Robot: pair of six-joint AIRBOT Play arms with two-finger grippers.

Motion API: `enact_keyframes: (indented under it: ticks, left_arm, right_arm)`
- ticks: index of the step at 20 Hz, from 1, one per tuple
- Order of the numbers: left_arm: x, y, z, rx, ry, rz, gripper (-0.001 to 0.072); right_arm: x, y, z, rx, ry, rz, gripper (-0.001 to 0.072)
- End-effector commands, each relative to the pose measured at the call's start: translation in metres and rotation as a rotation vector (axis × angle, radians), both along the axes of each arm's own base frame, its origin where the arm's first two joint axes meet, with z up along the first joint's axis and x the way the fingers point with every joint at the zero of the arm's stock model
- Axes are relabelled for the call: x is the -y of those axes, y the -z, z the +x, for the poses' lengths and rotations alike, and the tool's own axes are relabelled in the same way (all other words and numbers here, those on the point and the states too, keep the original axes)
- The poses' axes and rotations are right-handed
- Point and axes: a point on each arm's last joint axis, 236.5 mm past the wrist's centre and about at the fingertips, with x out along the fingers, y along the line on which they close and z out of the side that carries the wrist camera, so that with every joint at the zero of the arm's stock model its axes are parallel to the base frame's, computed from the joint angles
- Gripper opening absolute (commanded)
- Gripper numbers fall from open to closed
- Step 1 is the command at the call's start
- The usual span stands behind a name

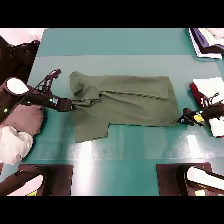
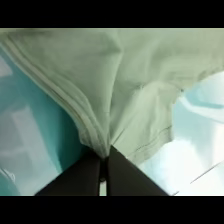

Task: Fold the shirts.

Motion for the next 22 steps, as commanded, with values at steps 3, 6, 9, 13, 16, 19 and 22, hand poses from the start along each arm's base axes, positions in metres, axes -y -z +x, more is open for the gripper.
enact_keyframes:
  ticks: [3,6,9,13,16,19,22]
  left_arm:
    - [0.007,-0.137,0.044,0.309,0.042,-0.026,0.0026]
    - [0.008,-0.275,0.045,0.632,0.063,-0.034,0.0026]
    - [0.004,-0.404,0.008,0.963,0.056,-0.051,0.0026]
    - [-0.007,-0.505,-0.071,1.281,-0.008,-0.113,0.0026]
    - [-0.016,-0.546,-0.132,1.444,-0.042,-0.152,0.0026]
    - [-0.023,-0.571,-0.173,1.545,-0.075,-0.198,0.0025]
    - [-0.03,-0.552,-0.151,1.475,-0.105,-0.14,0.0025]
  right_arm:
    - [-0.031,-0.14,0.087,0.489,0.139,0.167,0.0016]
    - [-0.026,-0.285,0.114,0.886,0.141,0.101,0.0016]
    - [-0.027,-0.418,0.096,1.226,0.121,-0.037,0.0015]
    - [-0.047,-0.535,0.029,1.53,0.072,-0.215,0.0015]
    - [-0.041,-0.573,-0.019,1.596,0.109,-0.417,0.0015]
    - [-0.021,-0.583,-0.046,1.541,0.192,-0.594,0.0014]
    - [-0.009,-0.576,-0.039,1.434,0.22,-0.581,0.0013]
